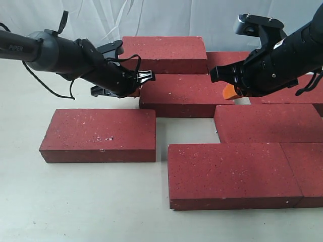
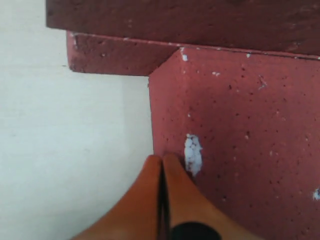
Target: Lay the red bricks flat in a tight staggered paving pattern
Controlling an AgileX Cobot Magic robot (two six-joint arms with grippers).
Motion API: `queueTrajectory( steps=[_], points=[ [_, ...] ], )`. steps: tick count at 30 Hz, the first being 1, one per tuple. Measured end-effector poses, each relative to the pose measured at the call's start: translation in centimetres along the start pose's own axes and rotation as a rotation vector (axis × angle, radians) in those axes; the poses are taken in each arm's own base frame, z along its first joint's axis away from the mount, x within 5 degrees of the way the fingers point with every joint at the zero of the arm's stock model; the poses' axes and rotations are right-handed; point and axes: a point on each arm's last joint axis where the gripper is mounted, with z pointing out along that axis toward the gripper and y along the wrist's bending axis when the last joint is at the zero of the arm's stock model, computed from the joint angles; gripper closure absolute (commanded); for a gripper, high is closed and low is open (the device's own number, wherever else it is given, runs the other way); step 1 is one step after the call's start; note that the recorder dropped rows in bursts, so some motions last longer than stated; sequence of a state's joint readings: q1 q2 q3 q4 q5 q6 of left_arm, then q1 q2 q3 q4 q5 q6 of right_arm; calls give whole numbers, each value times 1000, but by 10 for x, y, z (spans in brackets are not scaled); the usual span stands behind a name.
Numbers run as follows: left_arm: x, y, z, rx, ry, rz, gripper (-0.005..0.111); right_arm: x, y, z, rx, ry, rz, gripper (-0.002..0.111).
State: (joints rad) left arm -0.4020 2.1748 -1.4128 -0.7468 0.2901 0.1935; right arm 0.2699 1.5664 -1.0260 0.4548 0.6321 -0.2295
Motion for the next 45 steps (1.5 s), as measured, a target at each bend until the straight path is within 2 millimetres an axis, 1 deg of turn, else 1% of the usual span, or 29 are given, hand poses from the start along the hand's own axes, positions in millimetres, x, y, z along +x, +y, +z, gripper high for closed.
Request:
queueTrajectory(
  steps=[13,17,26,30,39,45],
  points=[
    [4,-10,2,9,-19,20,107,0,0,0,0,0,0,108],
    [4,-11,3,10,-24,13,107,0,0,0,0,0,0,108],
    [10,-23,6,21,-44,30,107,0,0,0,1,-2,0,108],
    [10,-25,6,21,-60,28,107,0,0,0,1,-2,0,108],
    [14,-35,7,29,-86,42,107,0,0,0,1,-3,0,108],
    [15,-37,8,31,-93,47,107,0,0,0,1,-3,0,108]
  ],
)
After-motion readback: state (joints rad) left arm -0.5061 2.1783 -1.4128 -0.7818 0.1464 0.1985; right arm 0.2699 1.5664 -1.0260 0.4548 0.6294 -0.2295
